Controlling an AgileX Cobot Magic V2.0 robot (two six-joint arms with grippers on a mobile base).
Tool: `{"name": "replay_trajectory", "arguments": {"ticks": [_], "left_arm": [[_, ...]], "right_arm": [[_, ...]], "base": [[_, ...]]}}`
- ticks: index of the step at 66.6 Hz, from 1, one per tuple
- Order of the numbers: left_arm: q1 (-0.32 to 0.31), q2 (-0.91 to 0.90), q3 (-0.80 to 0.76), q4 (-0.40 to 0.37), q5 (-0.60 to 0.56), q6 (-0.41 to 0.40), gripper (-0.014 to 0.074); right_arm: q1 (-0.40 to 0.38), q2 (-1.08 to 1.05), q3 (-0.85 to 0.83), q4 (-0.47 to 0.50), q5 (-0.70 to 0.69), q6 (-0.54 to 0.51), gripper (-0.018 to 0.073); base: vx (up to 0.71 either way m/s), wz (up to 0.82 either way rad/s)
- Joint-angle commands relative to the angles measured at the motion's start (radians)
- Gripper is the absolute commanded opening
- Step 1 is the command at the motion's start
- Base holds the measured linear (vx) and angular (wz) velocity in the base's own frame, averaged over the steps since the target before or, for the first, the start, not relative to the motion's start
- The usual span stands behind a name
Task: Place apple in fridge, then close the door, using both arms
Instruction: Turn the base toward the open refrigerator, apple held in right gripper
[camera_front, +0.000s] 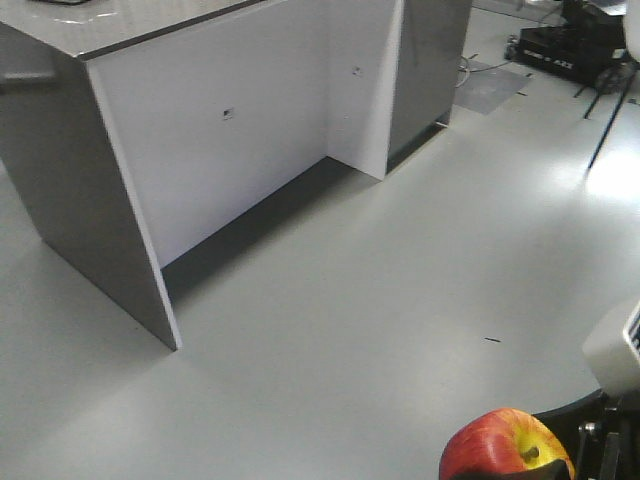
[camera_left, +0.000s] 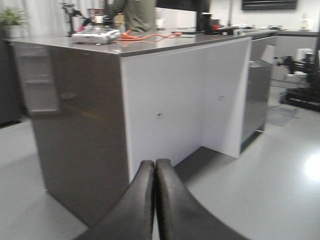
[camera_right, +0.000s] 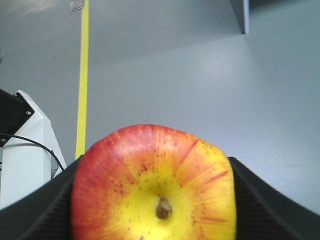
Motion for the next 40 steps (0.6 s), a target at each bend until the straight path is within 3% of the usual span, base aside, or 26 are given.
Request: {"name": "replay_trajectory", "arguments": {"ticks": [1,40], "left_arm": [[0.004,-0.014,0.011,0.0,-0.07,-0.005,-0.0006],[0.004,-0.014,0.011,0.0,-0.07,-0.005,-0.0006]], "right_arm": [[0.002,-0.006,-0.028,0.038,-0.045,-0.007,0.0335],[0.002,-0.006,-0.028,0.038,-0.045,-0.007,0.0335]], "base": [[0.03,0.55],[0.04,0.49]]}}
